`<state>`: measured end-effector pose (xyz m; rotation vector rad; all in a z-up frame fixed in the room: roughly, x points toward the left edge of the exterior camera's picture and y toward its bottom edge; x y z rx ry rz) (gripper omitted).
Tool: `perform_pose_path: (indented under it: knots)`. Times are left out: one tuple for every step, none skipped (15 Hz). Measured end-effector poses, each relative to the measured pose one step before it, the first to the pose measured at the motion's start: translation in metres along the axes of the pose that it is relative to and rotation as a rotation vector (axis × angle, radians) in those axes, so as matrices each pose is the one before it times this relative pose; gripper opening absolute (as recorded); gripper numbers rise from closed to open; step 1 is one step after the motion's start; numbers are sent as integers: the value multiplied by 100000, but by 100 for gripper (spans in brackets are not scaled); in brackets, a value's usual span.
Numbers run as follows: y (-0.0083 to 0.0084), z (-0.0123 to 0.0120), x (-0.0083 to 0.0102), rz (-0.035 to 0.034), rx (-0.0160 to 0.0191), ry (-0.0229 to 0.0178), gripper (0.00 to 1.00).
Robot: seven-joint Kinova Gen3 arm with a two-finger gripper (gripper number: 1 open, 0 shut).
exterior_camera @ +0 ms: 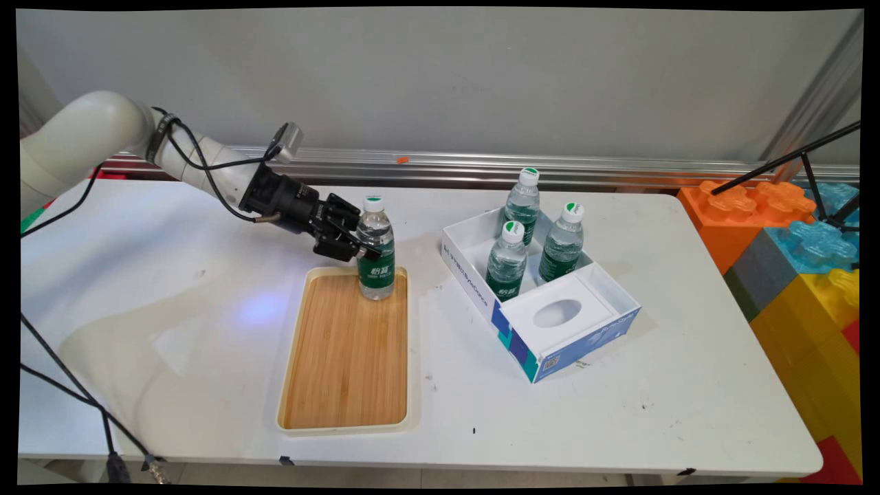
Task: Place the picked object on the tray
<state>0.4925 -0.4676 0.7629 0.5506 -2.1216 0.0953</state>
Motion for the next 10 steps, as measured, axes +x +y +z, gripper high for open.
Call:
perform_pose_path:
  knots:
    - [-67,49,-120,74,50,-164,0]
    - [-72,50,-98,60,66,-98,0]
    - [-58,43,-86,77,53,-103,0]
    - [-33,18,-54,19,44,-37,0]
    - [-37,30,-75,90,42,-35,0]
    - [-32,7,-44,65,67,78,0]
    - [-25,8,-53,110,31,159,0]
    - [-38,-16,-8,162,117,441,100]
    - [-22,14,-4,172,-49,253,100]
    - [-6,16,-41,62,-53,212,100]
